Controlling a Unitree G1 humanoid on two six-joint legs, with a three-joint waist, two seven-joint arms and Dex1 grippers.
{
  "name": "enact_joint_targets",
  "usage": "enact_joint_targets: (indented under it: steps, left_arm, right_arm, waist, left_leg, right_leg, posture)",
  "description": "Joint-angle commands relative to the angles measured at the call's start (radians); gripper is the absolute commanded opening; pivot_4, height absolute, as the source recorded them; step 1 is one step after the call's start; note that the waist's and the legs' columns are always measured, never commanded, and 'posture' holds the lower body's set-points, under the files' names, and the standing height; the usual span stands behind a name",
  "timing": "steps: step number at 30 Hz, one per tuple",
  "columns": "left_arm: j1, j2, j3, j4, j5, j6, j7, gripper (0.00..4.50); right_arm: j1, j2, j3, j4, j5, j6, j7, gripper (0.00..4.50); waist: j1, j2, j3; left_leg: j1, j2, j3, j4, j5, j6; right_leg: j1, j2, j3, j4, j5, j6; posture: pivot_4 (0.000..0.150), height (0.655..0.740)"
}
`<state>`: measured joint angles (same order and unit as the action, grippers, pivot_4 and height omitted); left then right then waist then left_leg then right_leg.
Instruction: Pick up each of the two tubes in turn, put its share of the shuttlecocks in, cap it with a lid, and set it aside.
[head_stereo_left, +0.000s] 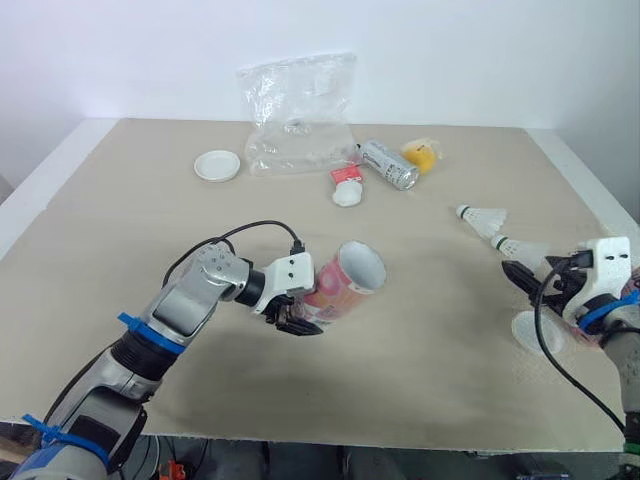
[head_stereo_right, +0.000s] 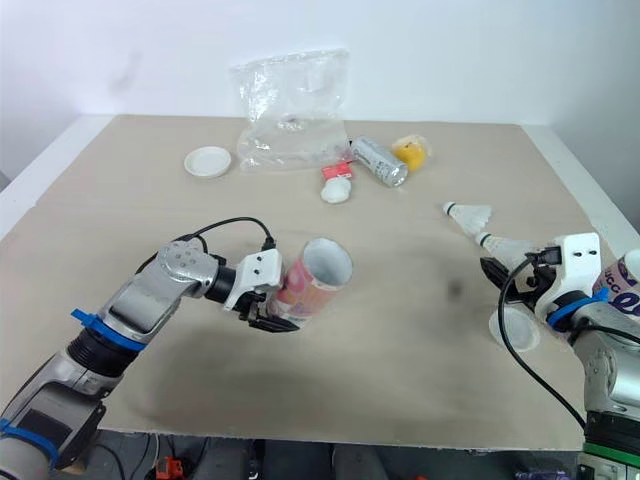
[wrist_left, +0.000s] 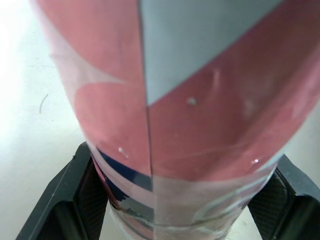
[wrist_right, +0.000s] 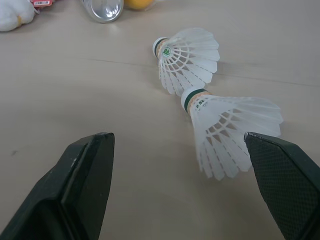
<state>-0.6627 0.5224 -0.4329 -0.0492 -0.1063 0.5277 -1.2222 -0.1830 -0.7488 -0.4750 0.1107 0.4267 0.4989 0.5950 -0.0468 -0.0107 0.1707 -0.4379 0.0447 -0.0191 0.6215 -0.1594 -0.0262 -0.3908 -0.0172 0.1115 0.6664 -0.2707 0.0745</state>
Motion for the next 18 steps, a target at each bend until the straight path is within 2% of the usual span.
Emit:
enact_joint_targets:
  steps: [1, 18]
  left_arm:
    - [0.013, 0.006, -0.009, -0.022, -0.003, 0.010, 0.002, 3.41]
    - [0.015, 0.019, -0.010, -0.031, -0.011, 0.024, 0.006, 3.41]
  right_arm:
    - [-0.034, -0.026, -0.007, 0.030, -0.004, -0.028, 0.020, 4.43]
    - [-0.188, -0.028, 0.085, 0.277, -0.062, -0.111, 0.091, 4.43]
  waist:
    - [0.000, 0.000, 0.000]
    - [0.000, 0.000, 0.000]
  left_leg:
    - [0.000, 0.000, 0.000, 0.000, 0.000, 0.000]
    - [0.000, 0.000, 0.000, 0.000, 0.000, 0.000]
  right_leg:
    - [0.000, 0.000, 0.000, 0.000, 0.000, 0.000]
    - [0.000, 0.000, 0.000, 0.000, 0.000, 0.000]
  posture:
    - [0.150, 0.7400]
    - [0.150, 0.7400]
